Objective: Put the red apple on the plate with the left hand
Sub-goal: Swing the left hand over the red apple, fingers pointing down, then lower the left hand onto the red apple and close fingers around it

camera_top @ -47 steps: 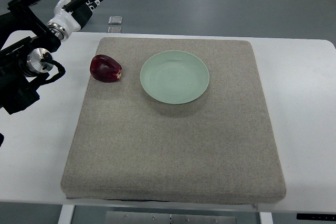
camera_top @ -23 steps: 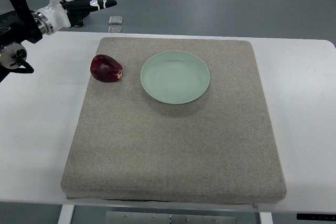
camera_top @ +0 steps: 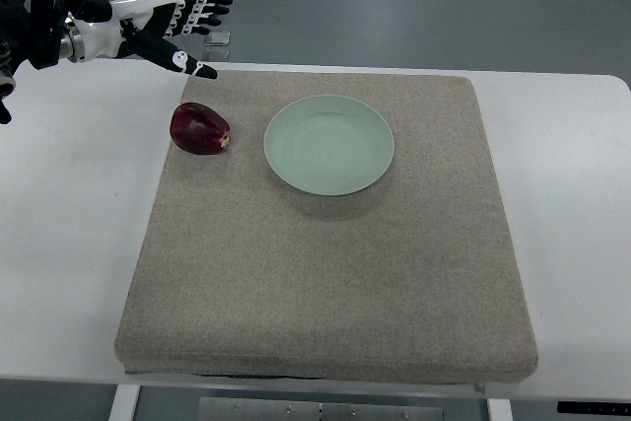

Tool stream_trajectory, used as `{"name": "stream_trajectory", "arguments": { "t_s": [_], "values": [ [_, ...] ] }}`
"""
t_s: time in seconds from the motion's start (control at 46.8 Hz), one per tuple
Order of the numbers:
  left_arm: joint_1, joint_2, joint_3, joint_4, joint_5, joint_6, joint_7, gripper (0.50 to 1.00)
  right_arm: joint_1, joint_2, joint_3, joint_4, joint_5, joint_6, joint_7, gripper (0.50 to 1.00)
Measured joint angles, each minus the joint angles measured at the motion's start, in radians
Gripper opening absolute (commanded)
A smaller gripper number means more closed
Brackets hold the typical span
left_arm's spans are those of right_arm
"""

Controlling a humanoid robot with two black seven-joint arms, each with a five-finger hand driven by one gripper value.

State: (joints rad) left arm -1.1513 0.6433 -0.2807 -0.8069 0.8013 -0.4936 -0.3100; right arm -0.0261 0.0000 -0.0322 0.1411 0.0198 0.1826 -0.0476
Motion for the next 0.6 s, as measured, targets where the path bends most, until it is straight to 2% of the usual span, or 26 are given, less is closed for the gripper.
{"name": "stream_trajectory", "arguments": {
  "t_s": [0.299, 0.598],
  "values": [
    [-0.061, 0.009, 0.110, -0.049, 0.249, -0.022, -0.001, 0.984, 0.000, 0.000, 0.000, 0.000, 0.000, 0.000, 0.000, 0.932],
    [-0.104, 0.008, 0.118, -0.074, 0.489, -0.022, -0.013, 0.977, 0.000, 0.000, 0.000, 0.000, 0.000, 0.000, 0.000, 0.932]
  ]
}}
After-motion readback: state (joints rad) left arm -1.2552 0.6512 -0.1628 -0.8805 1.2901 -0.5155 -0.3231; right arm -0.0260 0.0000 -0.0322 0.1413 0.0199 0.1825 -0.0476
